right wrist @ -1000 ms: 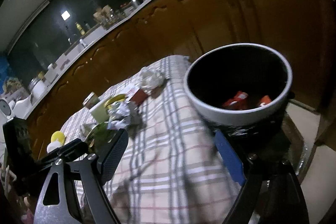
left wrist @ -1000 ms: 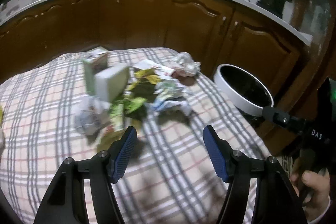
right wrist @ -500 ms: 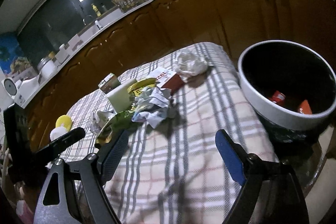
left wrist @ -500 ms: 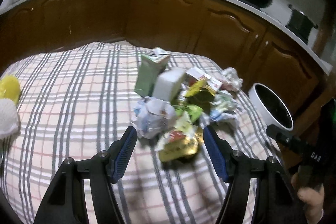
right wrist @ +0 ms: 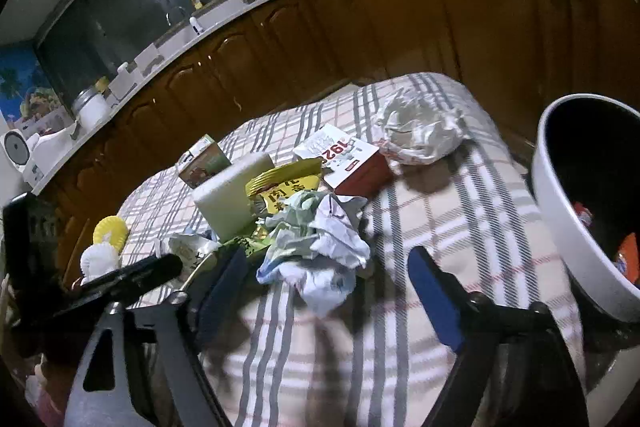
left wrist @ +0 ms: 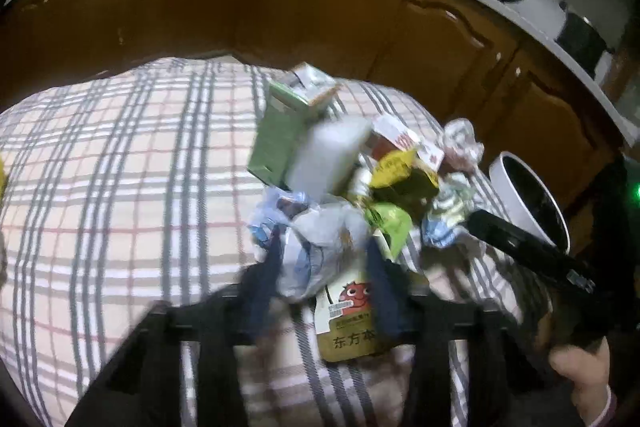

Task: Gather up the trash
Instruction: 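Grasp the crumpled paper ball with the left tool while the right tool grasps the white tissue, then carry both paper items over the black bin and open both tools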

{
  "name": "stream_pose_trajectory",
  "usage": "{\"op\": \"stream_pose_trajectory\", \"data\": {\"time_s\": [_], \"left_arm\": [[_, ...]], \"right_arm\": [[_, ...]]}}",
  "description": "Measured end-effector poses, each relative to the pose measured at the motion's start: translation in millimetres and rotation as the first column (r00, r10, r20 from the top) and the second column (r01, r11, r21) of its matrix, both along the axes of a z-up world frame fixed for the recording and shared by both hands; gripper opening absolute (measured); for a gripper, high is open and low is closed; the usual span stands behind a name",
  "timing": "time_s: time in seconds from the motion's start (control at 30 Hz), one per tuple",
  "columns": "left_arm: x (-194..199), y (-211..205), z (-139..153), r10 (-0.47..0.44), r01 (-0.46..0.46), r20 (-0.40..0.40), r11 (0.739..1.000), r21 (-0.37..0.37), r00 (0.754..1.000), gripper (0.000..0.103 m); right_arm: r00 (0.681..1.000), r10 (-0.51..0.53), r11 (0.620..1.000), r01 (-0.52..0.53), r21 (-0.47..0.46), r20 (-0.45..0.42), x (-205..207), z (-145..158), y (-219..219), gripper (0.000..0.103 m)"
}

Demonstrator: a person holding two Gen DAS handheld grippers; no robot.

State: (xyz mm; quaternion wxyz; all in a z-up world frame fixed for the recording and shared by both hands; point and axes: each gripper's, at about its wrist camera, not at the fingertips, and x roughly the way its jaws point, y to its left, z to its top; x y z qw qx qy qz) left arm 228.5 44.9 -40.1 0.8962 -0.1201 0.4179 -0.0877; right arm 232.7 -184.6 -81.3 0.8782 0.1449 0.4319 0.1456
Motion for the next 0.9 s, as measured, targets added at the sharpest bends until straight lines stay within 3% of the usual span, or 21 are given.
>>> {"op": "stream_pose_trajectory", "data": {"time_s": [0.03, 0.07, 0.13, 0.17, 0.27, 0.57, 0.9], "left_arm": [[0.3, -1.8, -1.7, -0.014, 0.014, -0.003, 1.0, -0.001, 1.0, 0.019], [-0.8, -3.8, -2.0, -0.025, 0.025, 0.004, 1.0, 0.001, 1.0, 0.014], [-4.5, -8.3, -0.8, -0.045, 0.044, 0.019, 0.999, 0.014, 0.999, 0.013], [-7.2, -10.3, 0.1, -0.054, 0.053, 0.028, 0.998, 0.017, 0.998, 0.012], [-15.4, -16.9, 5.8, -0.074, 0.073, 0.053, 0.997, 0.02, 0.996, 0.011], [-39.6, -35.4, 35.6, -0.115, 0.112, 0.154, 0.993, 0.027, 0.981, 0.011], [-46.3, -76.9, 42.0, -0.208, 0.205, 0.161, 0.978, 0.037, 0.965, 0.011]], "right_arm": [[1.0, 0.008, 1.0, -0.008, 0.002, -0.012, 2.3, -2.8, 1.6, 0.064], [1.0, 0.014, 1.0, -0.014, 0.002, -0.025, 3.0, -5.5, 2.0, 0.039], [0.999, 0.014, 1.0, -0.014, 0.001, -0.036, -0.4, -8.4, 1.7, 0.021], [0.999, 0.013, 1.0, -0.013, -0.004, -0.03, -3.4, -7.1, 0.8, 0.016], [1.0, 0.015, 1.0, -0.015, -0.021, -0.007, -15.2, -0.1, -1.8, 0.011], [0.999, -0.037, 0.999, 0.038, -0.011, 0.032, -50.3, 20.3, -36.9, 0.007], [0.99, -0.114, 0.993, 0.116, -0.022, 0.085, -77.4, 46.1, -77.2, 0.005]]}}
